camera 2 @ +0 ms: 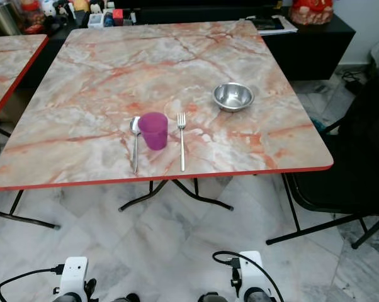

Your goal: Setting the table

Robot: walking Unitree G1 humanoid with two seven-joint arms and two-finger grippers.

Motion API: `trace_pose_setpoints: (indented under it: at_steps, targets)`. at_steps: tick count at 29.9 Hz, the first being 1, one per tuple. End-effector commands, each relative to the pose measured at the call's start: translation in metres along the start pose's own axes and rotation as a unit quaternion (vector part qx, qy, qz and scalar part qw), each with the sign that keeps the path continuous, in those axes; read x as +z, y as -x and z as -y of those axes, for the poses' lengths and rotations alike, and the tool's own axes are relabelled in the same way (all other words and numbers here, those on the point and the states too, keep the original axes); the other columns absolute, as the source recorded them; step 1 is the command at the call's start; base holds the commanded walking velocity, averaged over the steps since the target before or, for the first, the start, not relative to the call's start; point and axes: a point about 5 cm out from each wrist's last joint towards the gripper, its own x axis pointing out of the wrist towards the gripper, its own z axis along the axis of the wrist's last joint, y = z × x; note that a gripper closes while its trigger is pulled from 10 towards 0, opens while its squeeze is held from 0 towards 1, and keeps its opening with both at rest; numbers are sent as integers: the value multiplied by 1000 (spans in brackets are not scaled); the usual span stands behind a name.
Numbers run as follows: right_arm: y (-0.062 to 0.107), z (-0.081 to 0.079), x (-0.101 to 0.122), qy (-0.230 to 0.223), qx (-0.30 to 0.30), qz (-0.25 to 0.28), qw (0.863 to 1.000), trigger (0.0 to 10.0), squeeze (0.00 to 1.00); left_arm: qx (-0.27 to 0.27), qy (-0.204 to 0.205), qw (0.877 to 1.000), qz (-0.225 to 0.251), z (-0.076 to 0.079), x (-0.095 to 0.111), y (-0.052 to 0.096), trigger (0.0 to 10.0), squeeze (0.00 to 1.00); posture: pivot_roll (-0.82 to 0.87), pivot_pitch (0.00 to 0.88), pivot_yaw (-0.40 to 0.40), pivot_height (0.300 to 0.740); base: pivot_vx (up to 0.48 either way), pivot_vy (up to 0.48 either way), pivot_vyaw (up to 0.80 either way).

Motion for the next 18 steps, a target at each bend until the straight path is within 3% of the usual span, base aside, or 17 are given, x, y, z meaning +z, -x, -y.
trace_pose_setpoints:
  at_steps: [1, 13, 18]
  targets:
    - [1, 1, -2, -8, -4, 1, 1000, 10000, 0, 6, 4, 1000, -16, -4, -9, 2, 10000, 0, -54, 169, 7, 740, 0, 0, 0]
    - [0, 2, 1, -17, -10, 9, 1000, 10000, 0, 7, 8, 1000, -15, -4, -8, 2, 10000, 0, -58, 183, 5, 740, 0, 0, 0]
    - [0, 9, 10, -22, -25, 41, 999, 10000, 0, 5, 11, 1000, -19, -2, -9, 2, 10000, 0, -79, 197, 3, 740, 0, 0, 0]
